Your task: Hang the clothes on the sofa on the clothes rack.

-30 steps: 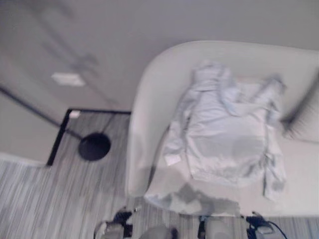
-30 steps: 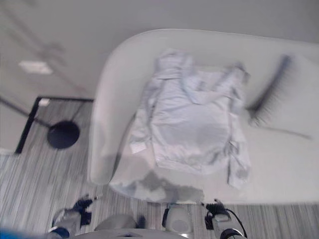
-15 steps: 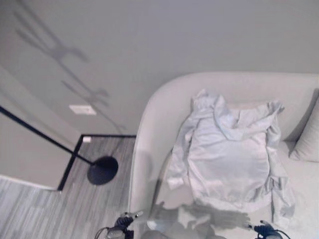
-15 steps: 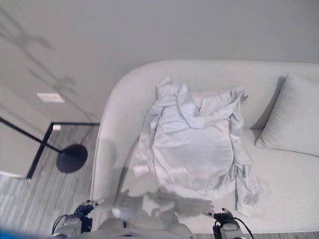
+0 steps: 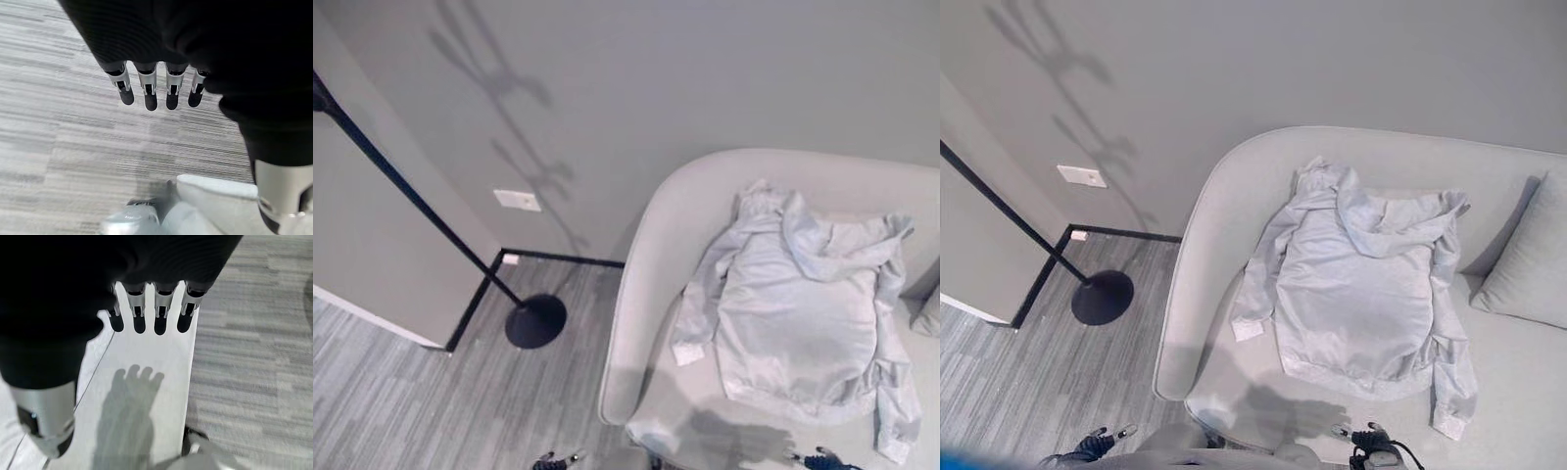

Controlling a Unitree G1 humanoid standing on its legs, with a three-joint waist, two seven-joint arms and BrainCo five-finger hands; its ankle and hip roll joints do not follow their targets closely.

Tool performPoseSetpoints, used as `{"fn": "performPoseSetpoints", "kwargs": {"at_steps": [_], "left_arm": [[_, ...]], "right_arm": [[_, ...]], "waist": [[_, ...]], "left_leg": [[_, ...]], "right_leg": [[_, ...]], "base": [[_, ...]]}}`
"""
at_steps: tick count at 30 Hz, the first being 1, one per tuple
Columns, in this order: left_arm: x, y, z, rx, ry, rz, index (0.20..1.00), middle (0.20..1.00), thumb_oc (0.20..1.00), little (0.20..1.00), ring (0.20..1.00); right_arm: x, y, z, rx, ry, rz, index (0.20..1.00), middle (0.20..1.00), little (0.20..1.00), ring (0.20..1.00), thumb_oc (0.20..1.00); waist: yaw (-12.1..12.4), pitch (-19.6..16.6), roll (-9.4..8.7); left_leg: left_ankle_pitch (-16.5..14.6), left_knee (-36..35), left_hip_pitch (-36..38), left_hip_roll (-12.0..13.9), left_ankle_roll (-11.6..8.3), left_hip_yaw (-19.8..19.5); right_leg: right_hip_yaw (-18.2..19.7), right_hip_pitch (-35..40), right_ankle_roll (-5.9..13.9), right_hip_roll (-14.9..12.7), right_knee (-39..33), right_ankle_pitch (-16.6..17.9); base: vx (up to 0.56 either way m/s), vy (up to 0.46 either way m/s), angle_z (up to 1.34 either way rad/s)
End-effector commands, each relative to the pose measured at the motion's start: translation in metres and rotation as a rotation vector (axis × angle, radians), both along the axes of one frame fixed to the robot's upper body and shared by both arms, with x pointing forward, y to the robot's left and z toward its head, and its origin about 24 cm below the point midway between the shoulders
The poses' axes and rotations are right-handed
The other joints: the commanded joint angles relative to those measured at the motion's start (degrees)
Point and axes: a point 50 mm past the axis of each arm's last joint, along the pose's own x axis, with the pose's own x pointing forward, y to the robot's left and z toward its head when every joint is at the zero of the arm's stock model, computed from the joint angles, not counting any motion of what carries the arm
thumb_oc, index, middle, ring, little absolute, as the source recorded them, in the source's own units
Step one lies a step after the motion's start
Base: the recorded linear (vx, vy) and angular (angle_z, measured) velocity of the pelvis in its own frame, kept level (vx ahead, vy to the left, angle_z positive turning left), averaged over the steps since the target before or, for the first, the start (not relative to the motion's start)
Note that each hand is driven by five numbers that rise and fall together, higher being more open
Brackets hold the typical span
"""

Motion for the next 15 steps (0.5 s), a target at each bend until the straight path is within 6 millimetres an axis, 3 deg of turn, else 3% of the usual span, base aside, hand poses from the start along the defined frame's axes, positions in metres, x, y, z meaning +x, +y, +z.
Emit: {"fn": "performPoseSetpoints", "kwargs": {"at_steps": [1, 4, 8, 9, 11, 15], "left_arm": [[0.021, -0.002, 0.003, 0.012, -0.025, -0.064, 1.0, 1.0, 1.0, 1.0, 1.0], [0.022, 0.0, 0.003, 0.017, -0.024, -0.069, 1.0, 1.0, 1.0, 1.0, 1.0], [0.028, 0.006, 0.006, 0.031, -0.04, -0.06, 1.0, 1.0, 1.0, 1.0, 1.0], [0.029, 0.009, 0.007, 0.031, -0.047, -0.046, 1.0, 1.0, 1.0, 1.0, 1.0], [0.028, 0.01, 0.008, 0.032, -0.048, -0.042, 1.0, 1.0, 1.0, 1.0, 1.0], [0.035, 0.013, 0.011, 0.042, -0.079, -0.02, 1.0, 1.0, 1.0, 1.0, 1.0]], "right_arm": [[0.017, -0.017, 0.009, -0.057, -0.036, 0.026, 1.0, 1.0, 1.0, 1.0, 1.0], [0.021, -0.015, 0.009, -0.053, -0.044, 0.035, 1.0, 1.0, 1.0, 1.0, 1.0], [0.037, -0.011, 0.013, -0.052, -0.085, 0.062, 1.0, 1.0, 1.0, 1.0, 1.0], [0.039, -0.009, 0.014, -0.051, -0.091, 0.08, 1.0, 1.0, 1.0, 1.0, 1.0], [0.04, -0.009, 0.014, -0.05, -0.093, 0.082, 1.0, 1.0, 1.0, 1.0, 1.0], [0.047, -0.011, 0.017, -0.055, -0.115, 0.063, 1.0, 1.0, 1.0, 1.0, 1.0]], "waist": [[0.4, 0.7, 0.97], [0.3, 1.0, 0.98], [0.8, 2.8, 1.39], [1.7, 2.7, 1.57], [2.0, 2.5, 1.54], [3.1, 1.3, 1.51]], "left_leg": [[-2.0, 0.6, 5.2, 2.2, 1.24, -1.2], [-2.4, 0.6, 5.1, 2.1, 1.89, -0.4], [-2.2, 0.6, 4.2, 3.0, 2.75, 0.8], [-2.1, 0.6, 4.0, 3.9, 2.79, 1.1], [-2.0, 0.6, 4.0, 4.2, 2.71, 1.1], [-2.3, 0.8, 2.7, 7.4, 1.43, 1.5]], "right_leg": [[-0.5, -1.2, 4.52, 3.2, 1.2, 1.8], [0.4, -2.5, 4.92, 2.5, 2.5, 1.9], [-0.8, -8.9, 4.92, 1.0, 13.4, 0.1], [-3.3, -9.2, 4.82, -0.8, 15.5, -0.7], [-4.1, -8.6, 4.45, -2.1, 15.5, -0.7], [-2.4, -7.6, 6.11, -10.4, 11.3, 4.9]], "base": [[0.03, 0.104, -0.06], [-0.01, 0.144, -0.05], [-0.1, 0.067, -0.36], [-0.06, -0.058, -0.94], [0.0, -0.103, -0.46], [0.01, -0.272, -0.17]]}}
